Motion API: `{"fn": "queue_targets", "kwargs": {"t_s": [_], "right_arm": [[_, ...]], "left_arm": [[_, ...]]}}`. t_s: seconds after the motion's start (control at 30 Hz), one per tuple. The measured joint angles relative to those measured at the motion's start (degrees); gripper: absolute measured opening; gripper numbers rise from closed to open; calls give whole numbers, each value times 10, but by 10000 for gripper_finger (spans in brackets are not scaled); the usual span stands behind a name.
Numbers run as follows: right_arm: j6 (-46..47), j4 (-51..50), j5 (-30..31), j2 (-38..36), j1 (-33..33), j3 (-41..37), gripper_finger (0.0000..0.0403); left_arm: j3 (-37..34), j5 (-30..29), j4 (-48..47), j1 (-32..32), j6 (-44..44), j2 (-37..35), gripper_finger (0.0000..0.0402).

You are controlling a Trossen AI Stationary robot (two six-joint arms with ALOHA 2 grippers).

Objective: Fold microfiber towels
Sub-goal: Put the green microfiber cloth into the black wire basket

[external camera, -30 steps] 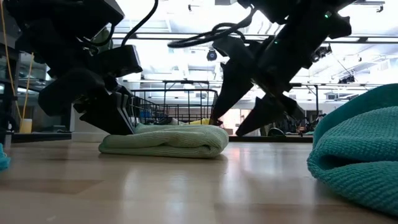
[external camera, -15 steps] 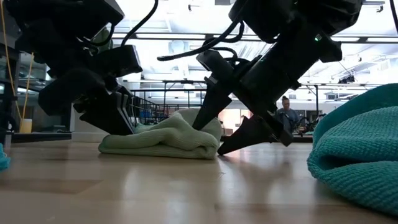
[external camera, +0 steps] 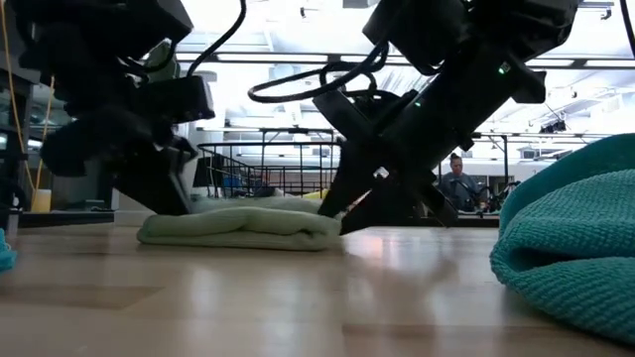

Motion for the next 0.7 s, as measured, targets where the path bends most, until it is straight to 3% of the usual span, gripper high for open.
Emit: {"fn": "queue_targets", "kwargs": {"t_s": [0.1,0.17,0.3,0.4,0.7], "right_arm": [[-37,-2,0,-2,0,0,35],[-63,-7,0,-6,0,0,12],[-64,-15,8,-21,0,0,21],[-68,-19,8,-27,0,0,5],[-46,-92,-10,-30,0,0,2]], "left_arm": [[9,2,-78,-3,-40,-44,0],[13,-4,-109,-13,-63,-80,0],[13,-68,-117,-55,-76,-146,0],[13,-111,-117,-82,-82,-175,0],[14,-147,-129,-116,-82,-195,0]]}}
